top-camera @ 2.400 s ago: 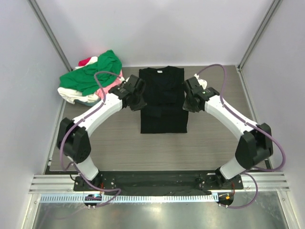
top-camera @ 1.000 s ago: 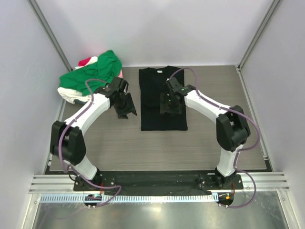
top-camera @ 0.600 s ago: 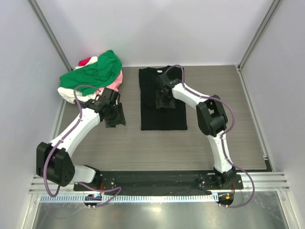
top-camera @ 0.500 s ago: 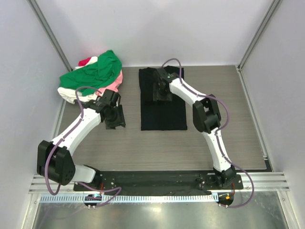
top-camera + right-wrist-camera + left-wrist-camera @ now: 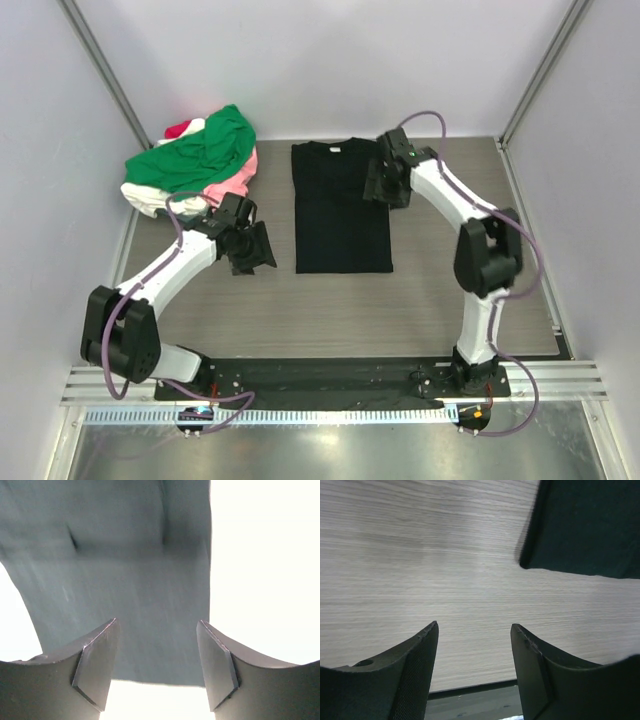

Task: Fold and stack the t-shirts

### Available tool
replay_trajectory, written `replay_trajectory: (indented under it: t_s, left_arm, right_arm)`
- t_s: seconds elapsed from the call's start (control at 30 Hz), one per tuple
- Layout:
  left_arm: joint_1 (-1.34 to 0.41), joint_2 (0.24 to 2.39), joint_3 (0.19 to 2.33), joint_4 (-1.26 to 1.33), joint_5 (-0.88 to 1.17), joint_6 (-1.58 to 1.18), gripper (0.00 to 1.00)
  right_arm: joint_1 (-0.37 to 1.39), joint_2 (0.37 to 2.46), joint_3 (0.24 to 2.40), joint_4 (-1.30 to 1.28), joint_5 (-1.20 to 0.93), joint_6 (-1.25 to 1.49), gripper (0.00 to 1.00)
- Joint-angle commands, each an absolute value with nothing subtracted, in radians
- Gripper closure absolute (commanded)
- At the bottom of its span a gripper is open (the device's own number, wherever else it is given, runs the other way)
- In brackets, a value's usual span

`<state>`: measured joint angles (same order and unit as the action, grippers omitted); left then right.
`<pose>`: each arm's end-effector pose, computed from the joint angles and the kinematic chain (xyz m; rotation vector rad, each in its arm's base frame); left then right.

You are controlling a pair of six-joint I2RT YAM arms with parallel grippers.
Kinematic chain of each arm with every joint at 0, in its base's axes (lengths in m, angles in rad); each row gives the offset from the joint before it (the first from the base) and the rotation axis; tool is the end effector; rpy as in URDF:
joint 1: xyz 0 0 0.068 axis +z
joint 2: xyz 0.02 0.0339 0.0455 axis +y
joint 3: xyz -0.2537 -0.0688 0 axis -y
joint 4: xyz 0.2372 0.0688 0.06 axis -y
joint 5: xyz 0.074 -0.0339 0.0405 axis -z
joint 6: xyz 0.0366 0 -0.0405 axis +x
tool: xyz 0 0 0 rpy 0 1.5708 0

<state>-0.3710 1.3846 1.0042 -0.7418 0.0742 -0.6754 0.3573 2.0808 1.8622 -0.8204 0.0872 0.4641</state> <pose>0.2446 -0.0981 0.2309 -0.3956 2.7331 -0.4036 0.4175 0.1525 0.2468 0.1706 2.6090 0.1797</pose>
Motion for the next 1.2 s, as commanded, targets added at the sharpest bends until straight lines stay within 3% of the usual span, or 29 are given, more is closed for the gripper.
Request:
replay_trajectory:
  t_s: [0.0,0.13,0.33,0.63,0.9,1.17]
  left_arm:
    - [-0.377,1.430,0.989,-0.595,0.164,-0.747,0.39]
    - [-0.390,1.503,0.988,-0.531,0.182,-0.785,0.39]
    - [-0.410,1.595,0.983,-0.450,0.199,-0.831,0.40]
    - [-0.429,1.674,0.960,-0.376,0.195,-0.871,0.42]
    - [-0.443,1.710,0.946,-0.341,0.181,-0.885,0.44]
    - [-0.443,1.752,0.945,-0.301,0.178,-0.891,0.49]
  right_arm:
    - [0.359,1.821,1.573,-0.691,0.014,0.515,0.31]
    - [0.336,1.648,1.176,-0.543,-0.116,0.571,0.30]
    - [0.313,1.545,0.898,-0.411,-0.193,0.609,0.32]
    - [0.278,1.575,0.815,-0.318,-0.247,0.597,0.42]
    - [0.232,1.589,0.781,-0.288,-0.265,0.580,0.68]
    - [0.219,1.606,0.767,-0.275,-0.282,0.571,0.85]
